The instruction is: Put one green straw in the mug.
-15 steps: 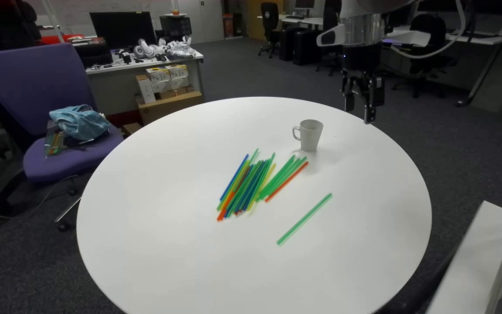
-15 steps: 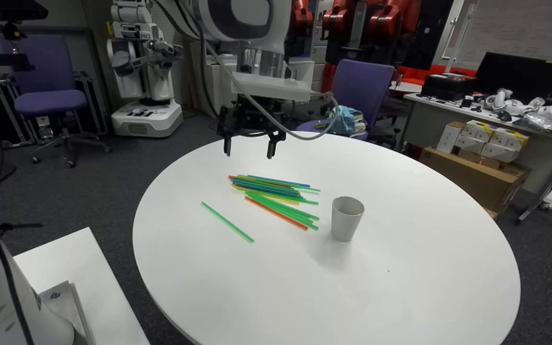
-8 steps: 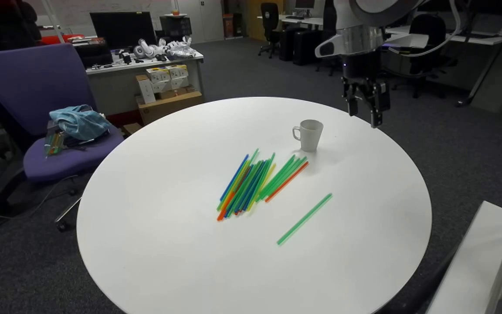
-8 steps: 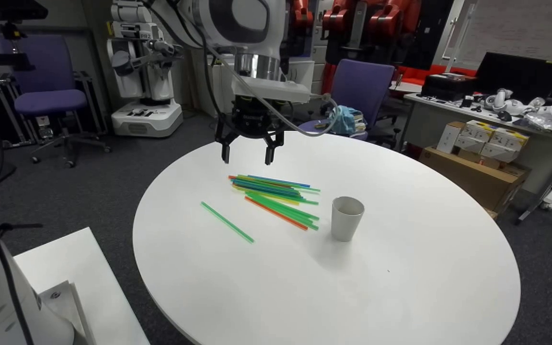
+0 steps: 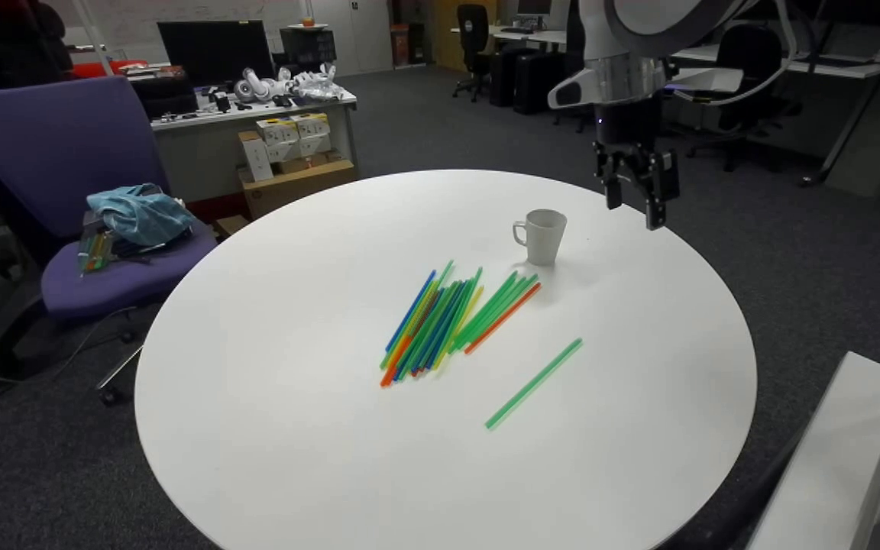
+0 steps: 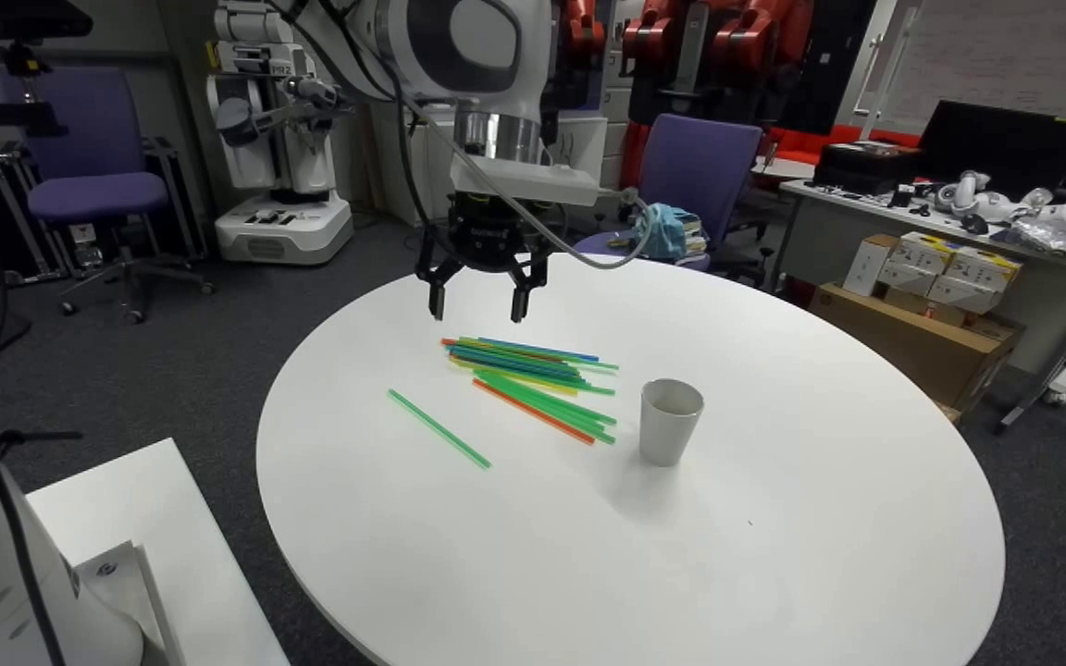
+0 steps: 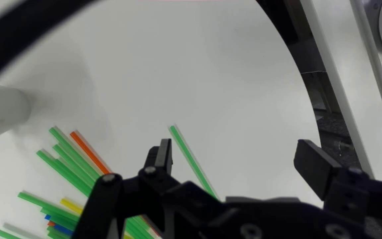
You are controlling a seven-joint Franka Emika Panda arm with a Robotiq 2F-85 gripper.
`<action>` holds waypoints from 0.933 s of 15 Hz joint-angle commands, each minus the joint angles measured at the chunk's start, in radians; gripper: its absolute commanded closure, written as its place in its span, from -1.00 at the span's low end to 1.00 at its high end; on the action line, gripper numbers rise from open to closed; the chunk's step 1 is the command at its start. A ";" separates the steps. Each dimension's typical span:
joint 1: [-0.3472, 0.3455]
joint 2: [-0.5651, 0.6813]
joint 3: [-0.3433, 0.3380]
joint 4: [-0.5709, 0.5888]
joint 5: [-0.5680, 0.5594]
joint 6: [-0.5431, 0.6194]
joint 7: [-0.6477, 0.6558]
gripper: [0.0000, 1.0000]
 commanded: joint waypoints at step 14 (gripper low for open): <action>-0.038 0.389 0.164 -0.076 0.035 0.647 -0.171 -1.00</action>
